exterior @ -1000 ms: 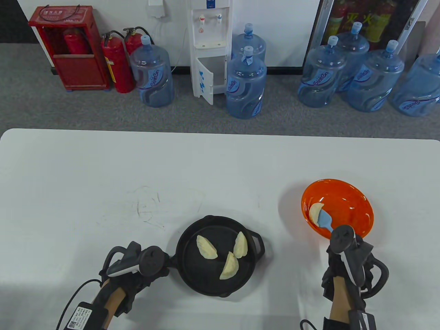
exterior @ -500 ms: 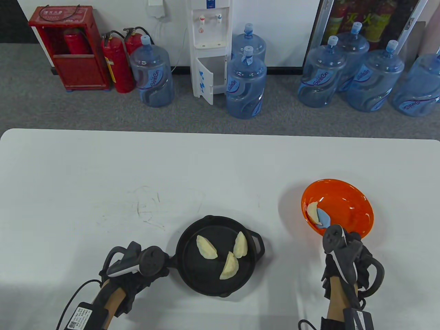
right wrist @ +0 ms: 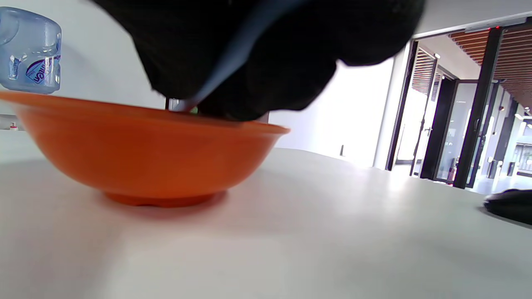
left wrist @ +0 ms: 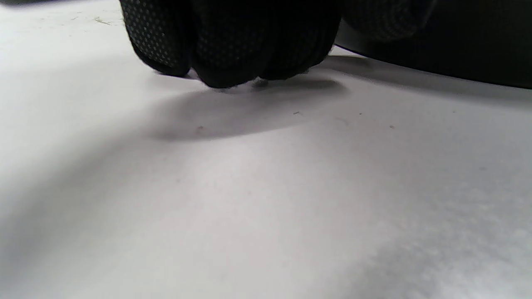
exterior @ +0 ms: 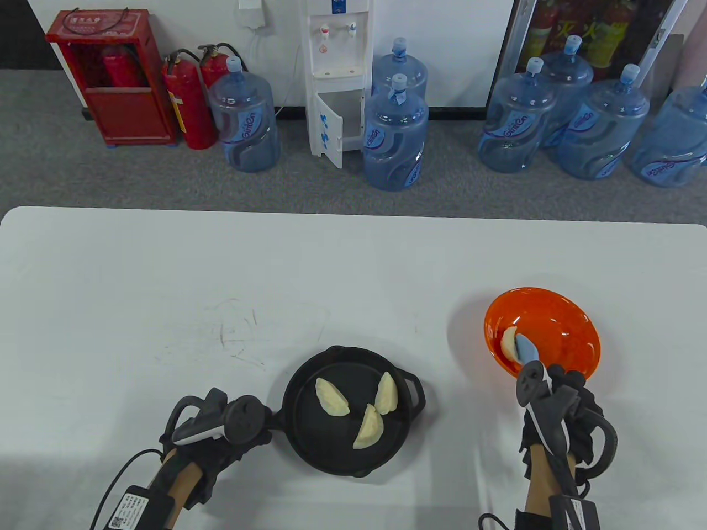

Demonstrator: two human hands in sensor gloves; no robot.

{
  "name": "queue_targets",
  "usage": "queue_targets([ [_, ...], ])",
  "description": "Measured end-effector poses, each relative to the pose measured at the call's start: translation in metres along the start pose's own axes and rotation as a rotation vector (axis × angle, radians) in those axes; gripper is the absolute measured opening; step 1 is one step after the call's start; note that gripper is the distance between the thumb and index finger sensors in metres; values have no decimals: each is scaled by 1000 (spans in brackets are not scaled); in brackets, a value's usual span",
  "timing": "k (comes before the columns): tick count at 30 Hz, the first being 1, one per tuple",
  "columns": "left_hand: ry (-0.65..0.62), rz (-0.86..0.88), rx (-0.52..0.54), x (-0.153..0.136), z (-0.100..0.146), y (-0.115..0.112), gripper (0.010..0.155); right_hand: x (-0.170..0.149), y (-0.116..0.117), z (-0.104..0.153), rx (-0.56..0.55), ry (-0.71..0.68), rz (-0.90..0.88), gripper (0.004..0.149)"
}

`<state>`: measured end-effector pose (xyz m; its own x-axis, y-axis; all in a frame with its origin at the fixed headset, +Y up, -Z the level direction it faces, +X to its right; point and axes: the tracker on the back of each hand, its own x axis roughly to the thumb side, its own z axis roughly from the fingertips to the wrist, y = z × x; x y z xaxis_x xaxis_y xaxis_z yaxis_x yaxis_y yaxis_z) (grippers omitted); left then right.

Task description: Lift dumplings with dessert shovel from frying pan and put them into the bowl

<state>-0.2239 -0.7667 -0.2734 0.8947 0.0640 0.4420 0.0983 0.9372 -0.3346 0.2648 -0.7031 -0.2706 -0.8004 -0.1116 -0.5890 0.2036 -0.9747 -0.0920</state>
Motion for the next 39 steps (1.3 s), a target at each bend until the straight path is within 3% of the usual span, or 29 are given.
queue_targets([
  [13, 1, -1, -2, 0, 0, 0, 54, -11, -7, 0, -26, 42, -28, 41],
  [20, 2, -3, -3, 1, 0, 0, 54, -9, -22, 7, -155, 9, -133, 42],
  [26, 1, -4, -3, 1, 0, 0, 54, 6, -37, 19, -194, -140, -313, 43],
  [39, 2, -7, -5, 1, 0, -1, 54, 69, -47, 67, -265, -521, -256, 41],
])
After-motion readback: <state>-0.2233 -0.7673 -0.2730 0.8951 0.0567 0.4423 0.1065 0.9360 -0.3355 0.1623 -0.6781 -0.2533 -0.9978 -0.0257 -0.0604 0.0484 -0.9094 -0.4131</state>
